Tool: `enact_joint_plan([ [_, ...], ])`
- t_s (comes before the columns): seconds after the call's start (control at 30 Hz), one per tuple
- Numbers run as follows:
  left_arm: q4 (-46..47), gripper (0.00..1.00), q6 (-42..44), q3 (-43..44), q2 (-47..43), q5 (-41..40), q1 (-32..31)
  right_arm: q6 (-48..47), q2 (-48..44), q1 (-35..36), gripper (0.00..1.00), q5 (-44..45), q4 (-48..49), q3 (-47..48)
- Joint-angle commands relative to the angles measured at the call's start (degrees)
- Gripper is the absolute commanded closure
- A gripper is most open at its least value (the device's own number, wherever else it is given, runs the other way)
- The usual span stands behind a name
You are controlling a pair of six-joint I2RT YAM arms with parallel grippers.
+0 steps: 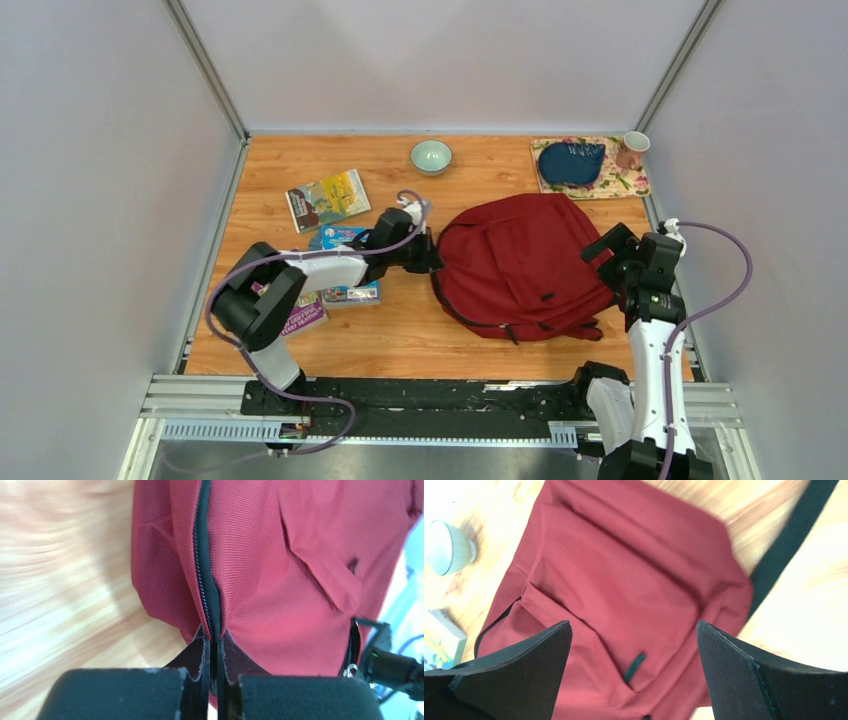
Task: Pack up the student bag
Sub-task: Move the student bag to the center of the board.
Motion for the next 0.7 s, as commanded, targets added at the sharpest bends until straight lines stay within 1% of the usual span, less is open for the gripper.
enact_joint_plan([
  [0.0,-7.33,1.00,8.78,-3.93,-8.05,-6.34,5.32,-0.04,1.11,-0.14,0.03,-8.46,3.70,1.92],
  [0.1,-10.41,1.00,13.61,-4.55,-9.82,-4.15,7.96,1.27,2.34,-0.14,0.04,-10.74,3.00,2.19],
  [0.2,-13.66,1.00,17.31,-4.47,-10.18,-3.26,8.93,1.63,3.57,-0.14,0.06,-16.27,1.95,1.84],
  [0.23,-13.93,1.00,18.02,-4.55,-10.44,-4.22,9.02,1.37,3.84,-0.14,0.07,-21.25,1.16,1.40],
  [0.3,-14.54,0.99,18.99,-5.51,-11.14,-5.10,9.28,1.36,3.32,0.04,0.09,-25.76,1.06,-2.55],
  [0.33,-15.33,0.91,19.08,-5.96,-11.41,-5.20,9.72,1.71,2.71,0.13,0.09,-28.13,0.98,-4.56],
  [0.37,-15.25,0.84,19.08,-6.13,-11.59,-5.20,9.90,1.98,2.09,0.22,0.09,-28.50,0.97,-6.06],
  [0.4,-15.42,0.74,19.35,-6.40,-12.20,-5.02,10.07,2.24,0.52,0.30,0.09,-28.24,0.54,-8.95],
  [0.43,-15.86,0.54,19.52,-6.49,-12.55,-5.11,10.07,2.50,-0.28,0.39,0.09,-27.54,0.19,-10.19],
  [0.47,-16.04,0.45,19.52,-6.57,-12.99,-5.28,10.07,2.77,-1.07,0.48,0.09,-27.54,0.10,-11.16],
  [0.53,-16.22,0.30,18.56,-7.10,-14.48,-5.46,10.07,3.73,-2.74,0.65,0.09,-27.01,-0.25,-13.54],
  [0.63,-16.22,0.23,17.51,-7.89,-17.38,-5.63,9.99,4.70,-4.42,1.53,0.09,-24.74,-1.22,-15.65],
  [0.67,-16.39,0.22,17.24,-7.98,-18.61,-5.55,10.07,5.14,-4.68,1.62,0.09,-24.72,-0.61,-16.27],
])
